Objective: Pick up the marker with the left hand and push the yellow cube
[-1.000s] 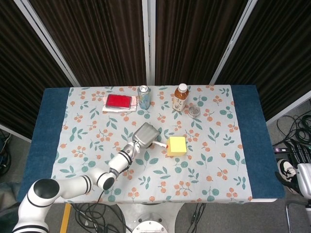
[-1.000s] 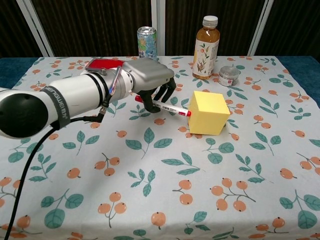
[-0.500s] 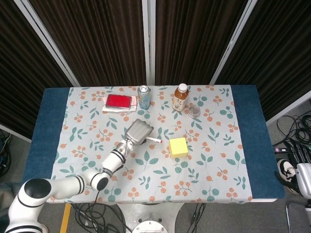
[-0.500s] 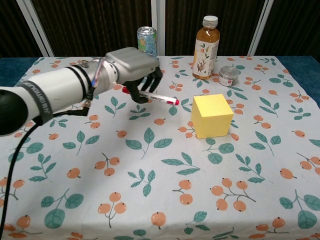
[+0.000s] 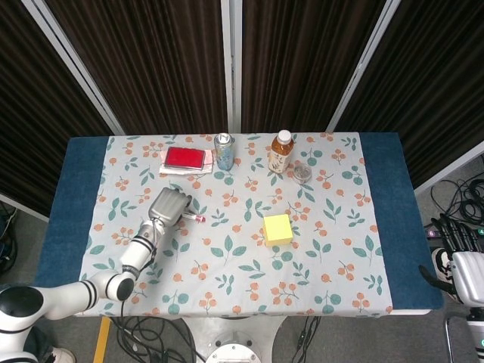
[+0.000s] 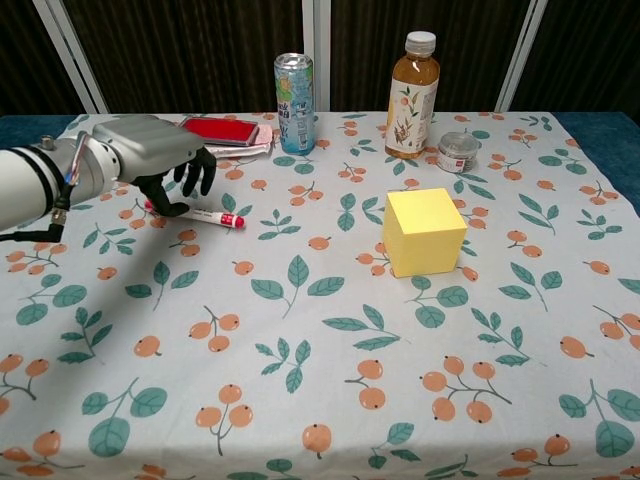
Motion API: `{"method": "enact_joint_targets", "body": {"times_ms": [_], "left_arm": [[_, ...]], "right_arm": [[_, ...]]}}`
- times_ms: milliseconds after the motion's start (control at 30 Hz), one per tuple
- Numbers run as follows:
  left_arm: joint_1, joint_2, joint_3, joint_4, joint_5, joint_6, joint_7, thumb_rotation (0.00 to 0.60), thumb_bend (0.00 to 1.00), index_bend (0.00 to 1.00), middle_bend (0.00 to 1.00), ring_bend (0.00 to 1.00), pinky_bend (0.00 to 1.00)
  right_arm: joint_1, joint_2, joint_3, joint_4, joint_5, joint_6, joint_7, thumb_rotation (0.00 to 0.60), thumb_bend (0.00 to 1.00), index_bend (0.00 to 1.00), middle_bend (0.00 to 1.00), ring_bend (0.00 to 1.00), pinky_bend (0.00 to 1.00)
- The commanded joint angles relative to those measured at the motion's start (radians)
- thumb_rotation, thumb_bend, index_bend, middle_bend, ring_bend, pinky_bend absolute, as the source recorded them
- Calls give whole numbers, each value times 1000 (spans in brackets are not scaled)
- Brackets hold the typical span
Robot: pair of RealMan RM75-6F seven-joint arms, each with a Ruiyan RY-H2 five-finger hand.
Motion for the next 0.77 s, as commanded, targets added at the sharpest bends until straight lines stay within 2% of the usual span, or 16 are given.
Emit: {"method": "enact_joint_targets", "body": {"times_ms": [33, 100, 200, 267, 333, 400, 533, 767], "left_arm": [[26, 35, -1, -51, -1, 36, -17, 600, 417, 260, 360, 238, 451], [52, 69, -6, -96, 16, 85, -40, 600, 371, 232, 301, 202, 411], [110, 122, -8, -149, 64, 188, -100, 600, 322, 230, 290, 195, 387], [167, 172, 2, -180, 110, 271, -160, 600, 246, 230, 284, 191, 364], [229, 228, 20, -213, 155, 347, -223, 600, 128, 230, 255, 165, 323], [282, 270, 39, -231, 197, 416, -273, 600, 68, 230, 237, 151, 296], [396, 330, 79, -233, 267, 565, -336, 600, 41, 230, 227, 145, 279], [551, 394, 143, -297, 302, 699, -346, 600, 42, 230, 227, 144, 278]], "right_arm": [[-2, 2, 0, 0, 4, 0, 1, 600, 150, 0, 0, 0, 0], [-4, 4, -1, 2, 8, 0, 7, 600, 150, 0, 0, 0, 0], [-7, 7, -1, 11, 17, -3, 21, 600, 150, 0, 0, 0, 0], [-10, 10, -2, 19, 27, -8, 30, 600, 151, 0, 0, 0, 0], [-14, 9, -3, 25, 31, -8, 36, 600, 151, 0, 0, 0, 0], [-17, 6, -3, 29, 31, -5, 41, 600, 150, 0, 0, 0, 0], [-12, 0, -1, 34, 24, -5, 53, 600, 150, 0, 0, 0, 0], [3, 4, 0, 21, 2, -9, 74, 600, 149, 0, 0, 0, 0]]}}
